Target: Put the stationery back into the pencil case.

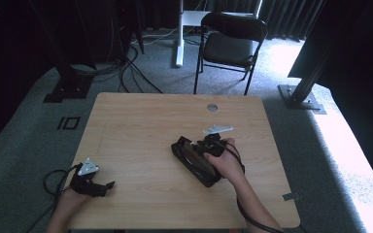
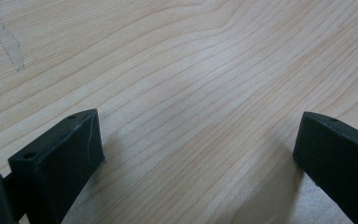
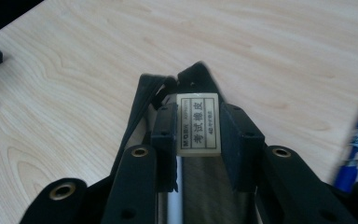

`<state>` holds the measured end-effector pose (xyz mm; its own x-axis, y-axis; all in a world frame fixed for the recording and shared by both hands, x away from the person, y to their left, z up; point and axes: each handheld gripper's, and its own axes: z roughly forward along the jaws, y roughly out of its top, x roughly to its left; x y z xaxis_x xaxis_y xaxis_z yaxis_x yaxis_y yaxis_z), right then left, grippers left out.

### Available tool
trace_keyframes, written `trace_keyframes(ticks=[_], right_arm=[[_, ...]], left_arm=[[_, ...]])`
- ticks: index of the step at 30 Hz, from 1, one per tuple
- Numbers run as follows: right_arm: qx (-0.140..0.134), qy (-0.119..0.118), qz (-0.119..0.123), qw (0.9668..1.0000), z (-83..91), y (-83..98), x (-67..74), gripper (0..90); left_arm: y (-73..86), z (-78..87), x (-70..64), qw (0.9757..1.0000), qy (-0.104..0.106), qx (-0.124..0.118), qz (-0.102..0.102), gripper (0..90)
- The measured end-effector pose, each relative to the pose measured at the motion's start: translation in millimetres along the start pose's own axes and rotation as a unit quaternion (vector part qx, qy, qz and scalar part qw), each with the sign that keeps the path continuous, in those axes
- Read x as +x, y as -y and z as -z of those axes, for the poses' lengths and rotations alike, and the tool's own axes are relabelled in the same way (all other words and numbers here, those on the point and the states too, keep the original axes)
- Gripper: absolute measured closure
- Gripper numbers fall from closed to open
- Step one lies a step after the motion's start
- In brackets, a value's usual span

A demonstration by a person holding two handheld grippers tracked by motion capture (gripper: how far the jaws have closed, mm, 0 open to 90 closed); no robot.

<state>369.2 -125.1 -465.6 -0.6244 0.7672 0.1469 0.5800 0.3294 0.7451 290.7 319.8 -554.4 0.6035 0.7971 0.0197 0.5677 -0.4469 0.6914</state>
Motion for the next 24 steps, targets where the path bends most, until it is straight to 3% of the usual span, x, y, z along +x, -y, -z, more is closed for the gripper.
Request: trace_keyframes(ticks=[5,13,18,24], right_arm=[[0.041,0.008,0.025,0.9988,-20.6,2.3,9.5,68.1],[0.067,0.025,0.037,0.9968,-36.4,1.5,11.6,67.8],[0.059,0.012,0.025,0.9979,-34.4,0.9,9.1,63.0],[0.000,0.013,0.009,0.9999,-7.5,-8.0,-1.7,58.6]], left_arm=[[0.0,0.0,0.0,1.0000,0.000,0.000,0.000,1.6],[0.0,0.0,0.0,1.0000,0.000,0.000,0.000,1.6],[0.0,0.0,0.0,1.0000,0.000,0.000,0.000,1.6],[0.0,0.0,0.0,1.0000,0.000,0.000,0.000,1.6]])
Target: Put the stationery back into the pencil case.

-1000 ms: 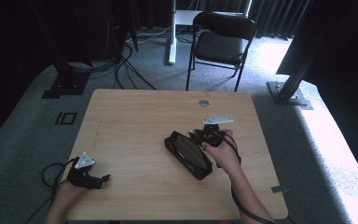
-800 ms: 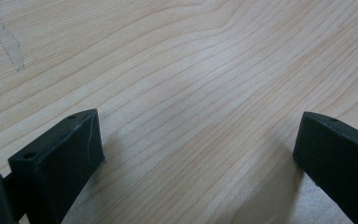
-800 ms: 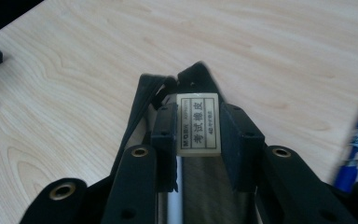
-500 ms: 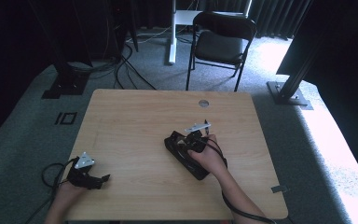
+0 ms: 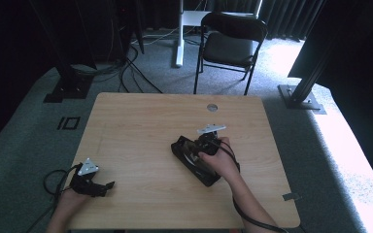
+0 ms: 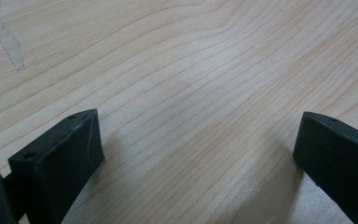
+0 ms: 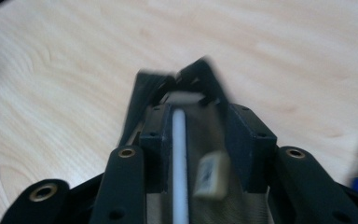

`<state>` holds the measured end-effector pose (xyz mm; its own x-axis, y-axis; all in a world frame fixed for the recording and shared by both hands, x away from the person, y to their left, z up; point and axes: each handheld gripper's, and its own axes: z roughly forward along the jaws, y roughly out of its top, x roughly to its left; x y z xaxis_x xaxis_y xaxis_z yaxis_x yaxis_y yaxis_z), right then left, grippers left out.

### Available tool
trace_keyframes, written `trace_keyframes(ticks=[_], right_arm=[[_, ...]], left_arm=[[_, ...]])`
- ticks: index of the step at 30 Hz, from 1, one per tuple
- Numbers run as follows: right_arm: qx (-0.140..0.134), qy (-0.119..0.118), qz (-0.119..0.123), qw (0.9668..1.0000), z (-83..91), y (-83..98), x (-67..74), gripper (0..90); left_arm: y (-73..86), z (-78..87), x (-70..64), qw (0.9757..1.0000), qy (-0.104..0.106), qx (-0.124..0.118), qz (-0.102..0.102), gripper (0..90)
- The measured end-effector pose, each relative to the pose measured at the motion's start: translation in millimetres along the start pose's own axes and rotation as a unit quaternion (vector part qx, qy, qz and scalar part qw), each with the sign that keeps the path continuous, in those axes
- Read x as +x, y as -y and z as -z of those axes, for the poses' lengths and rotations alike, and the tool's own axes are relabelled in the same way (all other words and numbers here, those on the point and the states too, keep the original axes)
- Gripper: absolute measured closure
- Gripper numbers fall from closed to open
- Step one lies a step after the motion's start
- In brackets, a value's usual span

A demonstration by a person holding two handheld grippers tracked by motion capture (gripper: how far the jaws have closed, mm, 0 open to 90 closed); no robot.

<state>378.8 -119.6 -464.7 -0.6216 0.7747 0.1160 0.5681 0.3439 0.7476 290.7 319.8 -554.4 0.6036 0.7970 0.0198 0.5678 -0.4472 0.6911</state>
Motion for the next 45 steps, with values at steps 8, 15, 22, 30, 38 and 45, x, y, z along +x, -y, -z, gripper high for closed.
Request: trace_keyframes(ticks=[8,15,22,30,38,45], right_arm=[[-0.029,0.064,-0.041,0.9967,19.7,-1.3,-47.6,58.0],[0.014,0.118,-0.074,0.9901,-12.0,14.3,-90.1,57.0],[0.041,0.130,-0.104,0.9852,-42.0,20.0,-108.8,57.0],[0.068,0.138,-0.109,0.9820,-58.8,24.6,-113.9,61.8],[0.092,0.149,-0.095,0.9799,-59.4,21.4,-111.8,79.1],[0.075,0.104,-0.099,0.9868,-43.1,16.9,-106.7,79.1]], left_arm=[[0.0,0.0,0.0,1.0000,0.000,0.000,0.000,1.6],[0.0,0.0,0.0,1.0000,0.000,0.000,0.000,1.6],[0.0,0.0,0.0,1.0000,0.000,0.000,0.000,1.6],[0.0,0.0,0.0,1.0000,0.000,0.000,0.000,1.6],[0.0,0.0,0.0,1.0000,0.000,0.000,0.000,1.6],[0.0,0.0,0.0,1.0000,0.000,0.000,0.000,1.6]])
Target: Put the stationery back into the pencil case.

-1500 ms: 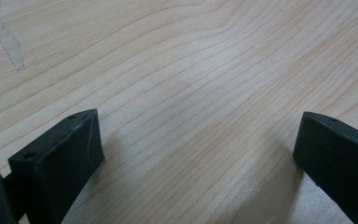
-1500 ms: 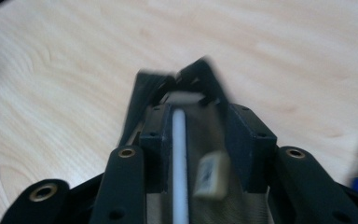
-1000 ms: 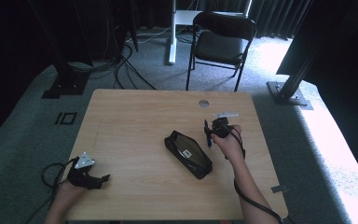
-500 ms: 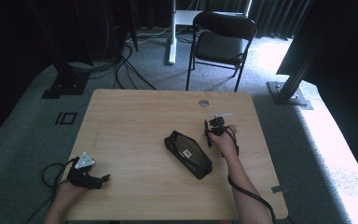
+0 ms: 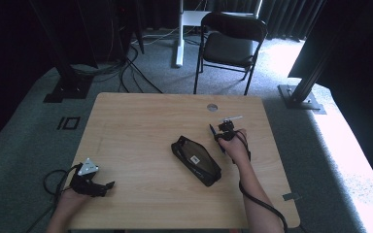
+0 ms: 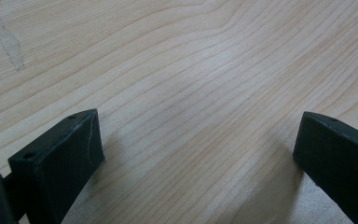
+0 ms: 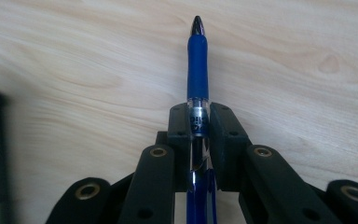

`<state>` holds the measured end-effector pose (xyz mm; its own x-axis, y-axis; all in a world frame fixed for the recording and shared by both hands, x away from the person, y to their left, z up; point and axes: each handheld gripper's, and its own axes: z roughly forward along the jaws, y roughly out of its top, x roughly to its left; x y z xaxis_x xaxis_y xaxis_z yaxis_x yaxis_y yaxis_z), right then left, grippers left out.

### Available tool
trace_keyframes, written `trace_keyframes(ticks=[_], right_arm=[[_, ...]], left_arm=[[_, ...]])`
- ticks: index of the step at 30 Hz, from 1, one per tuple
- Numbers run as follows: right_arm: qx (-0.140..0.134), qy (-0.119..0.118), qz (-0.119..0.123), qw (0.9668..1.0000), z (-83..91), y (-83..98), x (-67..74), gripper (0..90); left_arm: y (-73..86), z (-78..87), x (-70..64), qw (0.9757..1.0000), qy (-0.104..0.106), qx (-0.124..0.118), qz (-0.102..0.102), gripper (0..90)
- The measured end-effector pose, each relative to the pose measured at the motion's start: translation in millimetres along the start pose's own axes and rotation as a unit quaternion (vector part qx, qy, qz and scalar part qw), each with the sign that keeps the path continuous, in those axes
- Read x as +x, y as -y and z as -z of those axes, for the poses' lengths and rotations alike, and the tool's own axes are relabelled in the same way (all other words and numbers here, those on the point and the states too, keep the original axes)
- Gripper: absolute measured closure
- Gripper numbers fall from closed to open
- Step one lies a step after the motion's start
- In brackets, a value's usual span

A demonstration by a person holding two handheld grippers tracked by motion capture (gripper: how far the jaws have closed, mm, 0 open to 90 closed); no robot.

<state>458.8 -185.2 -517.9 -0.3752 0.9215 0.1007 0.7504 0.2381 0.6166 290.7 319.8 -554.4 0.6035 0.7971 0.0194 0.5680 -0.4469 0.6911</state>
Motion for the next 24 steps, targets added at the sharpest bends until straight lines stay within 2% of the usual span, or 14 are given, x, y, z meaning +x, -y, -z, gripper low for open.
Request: trace_keyframes(ticks=[5,6,10,12,14,15,17,18,19,20,21,23,24], right_arm=[[-0.035,-0.041,0.026,0.9982,32.0,-5.1,14.4,79.2],[-0.047,-0.052,0.023,0.9973,38.9,-6.0,17.8,79.2],[-0.077,-0.087,0.034,0.9926,65.6,-6.0,35.5,79.1],[-0.091,-0.108,0.041,0.9891,77.6,-2.1,49.1,79.2],[-0.098,-0.116,0.045,0.9874,82.3,0.1,56.5,79.2],[-0.101,-0.131,0.048,0.9851,85.7,1.6,62.4,79.2],[-0.103,-0.130,0.059,0.9843,89.1,3.8,71.0,79.2],[-0.104,-0.140,0.062,0.9826,90.5,5.4,75.8,79.2],[-0.104,-0.140,0.062,0.9826,90.5,5.4,75.8,79.2],[-0.096,-0.146,0.069,0.9822,90.4,7.2,80.5,79.2],[-0.081,-0.134,0.082,0.9843,85.1,12.2,89.0,79.2],[-0.054,-0.137,0.076,0.9862,78.0,17.5,93.4,79.2],[-0.043,-0.128,0.084,0.9872,74.6,19.8,95.4,79.2]], left_arm=[[0.0,0.0,0.0,1.0000,0.000,0.000,0.000,1.6],[0.0,0.0,0.0,1.0000,0.000,0.000,0.000,1.6],[0.0,0.0,0.0,1.0000,0.000,0.000,0.000,1.6],[0.0,0.0,0.0,1.0000,0.000,0.000,0.000,1.6],[0.0,0.0,0.0,1.0000,0.000,0.000,0.000,1.6],[0.0,0.0,0.0,1.0000,0.000,0.000,0.000,1.6],[0.0,0.0,0.0,1.0000,0.000,0.000,0.000,1.6],[0.0,0.0,0.0,1.0000,0.000,0.000,0.000,1.6],[0.0,0.0,0.0,1.0000,0.000,0.000,0.000,1.6],[0.0,0.0,0.0,1.0000,0.000,0.000,0.000,1.6],[0.0,0.0,0.0,1.0000,0.000,0.000,0.000,1.6],[0.0,0.0,0.0,1.0000,0.000,0.000,0.000,1.6],[0.0,0.0,0.0,1.0000,0.000,0.000,0.000,1.6]])
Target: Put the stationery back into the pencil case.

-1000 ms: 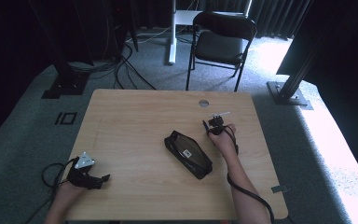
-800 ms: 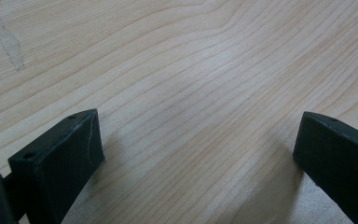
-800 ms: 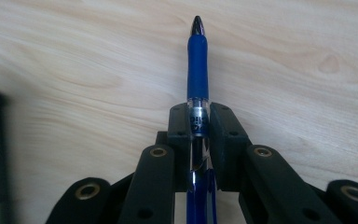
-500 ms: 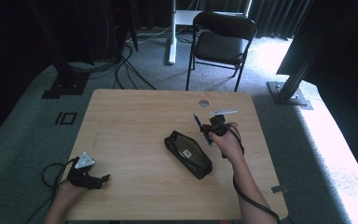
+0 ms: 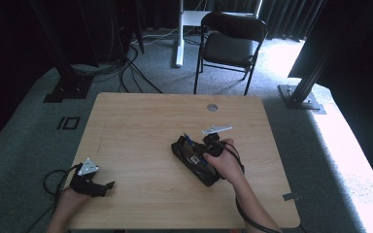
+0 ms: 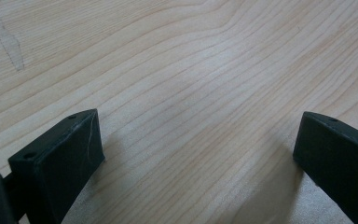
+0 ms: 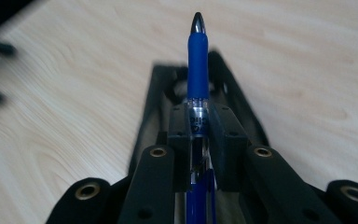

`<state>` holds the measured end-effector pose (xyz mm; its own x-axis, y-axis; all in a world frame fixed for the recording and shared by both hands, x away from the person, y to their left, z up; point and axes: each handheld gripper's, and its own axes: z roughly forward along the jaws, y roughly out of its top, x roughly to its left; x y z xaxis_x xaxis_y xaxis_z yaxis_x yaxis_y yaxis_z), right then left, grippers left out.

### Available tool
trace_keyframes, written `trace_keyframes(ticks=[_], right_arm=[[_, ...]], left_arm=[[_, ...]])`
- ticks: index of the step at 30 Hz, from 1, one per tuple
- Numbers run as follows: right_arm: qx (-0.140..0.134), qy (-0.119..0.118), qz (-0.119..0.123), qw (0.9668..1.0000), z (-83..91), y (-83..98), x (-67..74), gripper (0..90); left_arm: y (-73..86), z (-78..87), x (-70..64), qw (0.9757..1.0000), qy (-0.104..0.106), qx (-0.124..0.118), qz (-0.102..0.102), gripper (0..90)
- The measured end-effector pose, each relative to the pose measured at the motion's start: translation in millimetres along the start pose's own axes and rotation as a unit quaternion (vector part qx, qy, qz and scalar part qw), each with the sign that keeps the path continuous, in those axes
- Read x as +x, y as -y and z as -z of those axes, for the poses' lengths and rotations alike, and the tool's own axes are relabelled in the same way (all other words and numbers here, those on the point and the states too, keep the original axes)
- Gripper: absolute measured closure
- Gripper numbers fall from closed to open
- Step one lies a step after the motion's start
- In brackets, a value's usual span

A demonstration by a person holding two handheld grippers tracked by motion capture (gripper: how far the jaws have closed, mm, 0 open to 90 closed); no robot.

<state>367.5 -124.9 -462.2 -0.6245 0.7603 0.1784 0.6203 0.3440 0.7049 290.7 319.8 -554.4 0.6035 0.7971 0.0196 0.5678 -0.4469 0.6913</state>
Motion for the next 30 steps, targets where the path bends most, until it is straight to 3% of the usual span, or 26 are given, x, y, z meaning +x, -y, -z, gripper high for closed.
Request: trace_keyframes(ticks=[8,14,19,24,29,30], right_arm=[[0.070,0.030,0.039,0.9964,-19.8,5.8,9.6,79.1],[0.112,0.033,0.054,0.9917,-34.3,5.5,13.5,79.1],[0.118,0.029,0.053,0.9912,-42.1,5.2,13.3,76.8],[0.085,0.017,0.043,0.9953,-32.8,3.3,9.8,71.7],[0.019,0.000,0.038,0.9991,-8.5,-2.4,3.4,60.8],[0.008,-0.004,0.027,0.9996,-3.9,-3.2,0.6,60.1]], left_arm=[[0.0,0.0,0.0,1.0000,0.000,0.000,0.000,1.6],[0.0,0.0,0.0,1.0000,0.000,0.000,0.000,1.6],[0.0,0.0,0.0,1.0000,0.000,0.000,0.000,1.6],[0.0,0.0,0.0,1.0000,0.000,0.000,0.000,1.6],[0.0,0.0,0.0,1.0000,0.000,0.000,0.000,1.6],[0.0,0.0,0.0,1.0000,0.000,0.000,0.000,1.6]])
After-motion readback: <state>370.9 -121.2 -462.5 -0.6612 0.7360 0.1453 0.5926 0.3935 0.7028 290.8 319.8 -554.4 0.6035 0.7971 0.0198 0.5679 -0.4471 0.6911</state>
